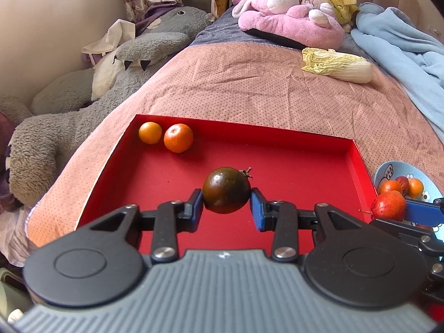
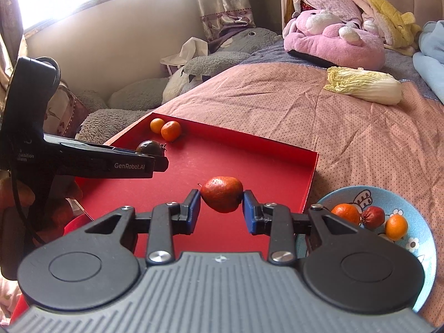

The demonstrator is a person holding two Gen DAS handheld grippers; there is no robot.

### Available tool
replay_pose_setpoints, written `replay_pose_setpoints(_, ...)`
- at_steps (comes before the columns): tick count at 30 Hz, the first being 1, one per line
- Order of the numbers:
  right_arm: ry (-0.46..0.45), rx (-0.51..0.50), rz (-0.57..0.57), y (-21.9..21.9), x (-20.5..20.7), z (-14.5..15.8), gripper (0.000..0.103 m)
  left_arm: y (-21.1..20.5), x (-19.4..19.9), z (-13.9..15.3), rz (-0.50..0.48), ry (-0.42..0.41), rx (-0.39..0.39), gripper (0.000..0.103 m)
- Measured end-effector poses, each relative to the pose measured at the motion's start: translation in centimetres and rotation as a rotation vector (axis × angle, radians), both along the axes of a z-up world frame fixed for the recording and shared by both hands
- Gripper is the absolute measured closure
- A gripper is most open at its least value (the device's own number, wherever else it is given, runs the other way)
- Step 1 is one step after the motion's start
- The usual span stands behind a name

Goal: Organize fruits
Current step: 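Carry the dark tomato in left tool and red tomato in right tool to the plate, then open left tool to drop the dark tomato on the plate while right tool holds the red tomato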

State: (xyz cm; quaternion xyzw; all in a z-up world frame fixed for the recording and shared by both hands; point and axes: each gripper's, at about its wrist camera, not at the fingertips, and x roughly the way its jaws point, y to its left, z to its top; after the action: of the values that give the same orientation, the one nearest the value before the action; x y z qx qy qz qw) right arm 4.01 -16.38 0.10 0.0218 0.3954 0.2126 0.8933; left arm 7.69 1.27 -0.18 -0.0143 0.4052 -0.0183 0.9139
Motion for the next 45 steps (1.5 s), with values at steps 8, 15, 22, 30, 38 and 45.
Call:
replay_pose_setpoints(8,-0.006,0.005,-0.037,-2.0,-1.2,0.2,0.064,-2.1,-0.2,0.2,-0.043,-0.007,0.006,0.064)
replay_pose_setpoints(15,-0.010,0.018,-0.072,-3.6,-1.7,0.3,0.064,-4.1,-0.3,0.5,-0.083,-0.010,0.019,0.064)
replay_pose_setpoints(22,-0.012,0.030,-0.111,-5.3,-2.0,0.2,0.064,-5.9,-0.4,0.8,-0.121,-0.014,0.025,0.063)
replay_pose_setpoints(30,-0.009,0.037,-0.172,-8.0,-2.5,0.0,0.064,-8.2,-0.5,1.0,-0.170,-0.018,0.028,0.063)
replay_pose_setpoints(38,-0.005,0.038,-0.226,-10.3,-3.1,-0.4,0.064,-11.0,-0.4,1.1,-0.229,-0.020,0.035,0.063)
replay_pose_setpoints(45,0.012,0.032,-0.270,-12.1,-3.8,-1.0,0.064,-13.3,-0.4,1.0,-0.277,-0.017,0.030,0.063)
